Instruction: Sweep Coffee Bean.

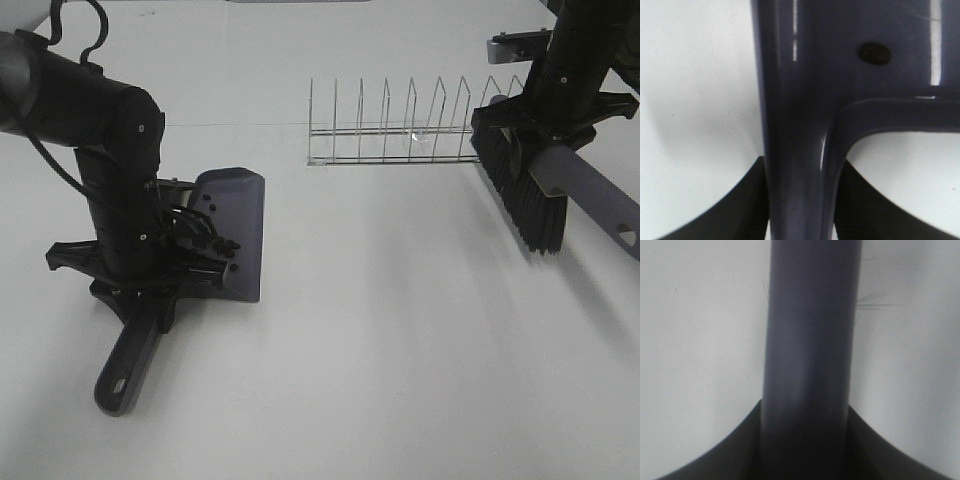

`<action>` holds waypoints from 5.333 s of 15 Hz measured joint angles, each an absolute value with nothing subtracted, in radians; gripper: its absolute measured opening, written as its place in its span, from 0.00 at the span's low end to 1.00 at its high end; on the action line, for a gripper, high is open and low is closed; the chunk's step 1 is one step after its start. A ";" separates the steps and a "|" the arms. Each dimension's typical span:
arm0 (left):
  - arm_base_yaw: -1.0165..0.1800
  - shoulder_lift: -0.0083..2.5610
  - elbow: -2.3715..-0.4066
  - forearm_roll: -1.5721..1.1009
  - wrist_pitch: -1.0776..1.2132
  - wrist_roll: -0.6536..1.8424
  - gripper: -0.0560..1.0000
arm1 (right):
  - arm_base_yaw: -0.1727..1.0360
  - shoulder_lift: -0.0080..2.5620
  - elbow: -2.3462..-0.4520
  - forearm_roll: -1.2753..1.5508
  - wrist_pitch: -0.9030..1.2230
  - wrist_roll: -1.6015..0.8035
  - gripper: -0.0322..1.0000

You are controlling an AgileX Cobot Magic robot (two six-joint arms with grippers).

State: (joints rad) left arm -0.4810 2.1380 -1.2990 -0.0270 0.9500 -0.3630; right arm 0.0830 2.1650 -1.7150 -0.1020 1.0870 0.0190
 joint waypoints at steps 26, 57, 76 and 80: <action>-0.481 2.138 -1.299 -0.037 0.951 -0.347 0.36 | 0.083 2.498 -2.254 -0.111 1.154 0.045 0.73; -0.484 1.762 -1.561 0.097 1.217 -0.324 0.61 | 0.083 2.007 -1.972 0.012 1.217 -0.011 0.86; -0.484 0.382 -0.520 0.067 1.096 -0.264 0.61 | 0.083 0.511 -0.584 0.028 1.168 -0.066 0.86; -0.484 0.283 -0.507 -0.014 1.065 -0.058 0.61 | 0.083 0.223 -0.541 0.169 1.156 -0.196 0.86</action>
State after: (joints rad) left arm -0.4840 0.2830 -0.5070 -0.0140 1.0650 -0.0580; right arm 0.0830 0.2230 -0.5410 0.1690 1.1560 -0.1960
